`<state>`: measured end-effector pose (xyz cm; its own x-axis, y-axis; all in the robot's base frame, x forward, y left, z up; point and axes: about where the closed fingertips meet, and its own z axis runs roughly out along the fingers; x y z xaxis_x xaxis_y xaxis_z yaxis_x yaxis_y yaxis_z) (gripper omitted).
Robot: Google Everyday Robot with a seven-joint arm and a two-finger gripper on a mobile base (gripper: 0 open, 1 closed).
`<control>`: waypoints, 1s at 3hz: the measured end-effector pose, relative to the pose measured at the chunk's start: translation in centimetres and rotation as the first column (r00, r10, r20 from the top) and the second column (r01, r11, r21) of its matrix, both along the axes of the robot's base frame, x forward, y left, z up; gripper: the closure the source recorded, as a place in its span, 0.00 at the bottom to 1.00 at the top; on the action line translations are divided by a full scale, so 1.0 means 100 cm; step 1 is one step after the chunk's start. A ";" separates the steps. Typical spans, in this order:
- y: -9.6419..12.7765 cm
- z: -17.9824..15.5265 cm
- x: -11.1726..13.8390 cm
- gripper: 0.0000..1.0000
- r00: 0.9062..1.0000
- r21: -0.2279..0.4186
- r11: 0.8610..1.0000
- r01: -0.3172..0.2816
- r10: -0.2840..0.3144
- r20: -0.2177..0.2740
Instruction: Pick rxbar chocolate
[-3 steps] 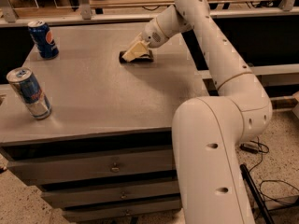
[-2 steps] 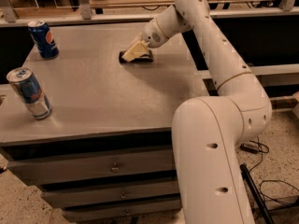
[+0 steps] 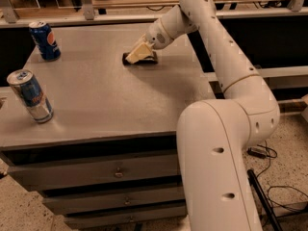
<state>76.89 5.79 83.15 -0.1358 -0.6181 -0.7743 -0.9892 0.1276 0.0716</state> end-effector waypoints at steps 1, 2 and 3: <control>0.000 0.000 0.000 1.00 1.000 0.000 1.000 0.000 0.000 0.000; 0.000 0.000 0.000 1.00 1.000 0.000 1.000 0.000 0.000 0.000; 0.000 0.001 0.000 1.00 1.000 0.000 1.000 0.000 0.000 0.000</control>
Offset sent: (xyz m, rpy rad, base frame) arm 0.0275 -0.0088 0.1754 0.0314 -0.2513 0.0457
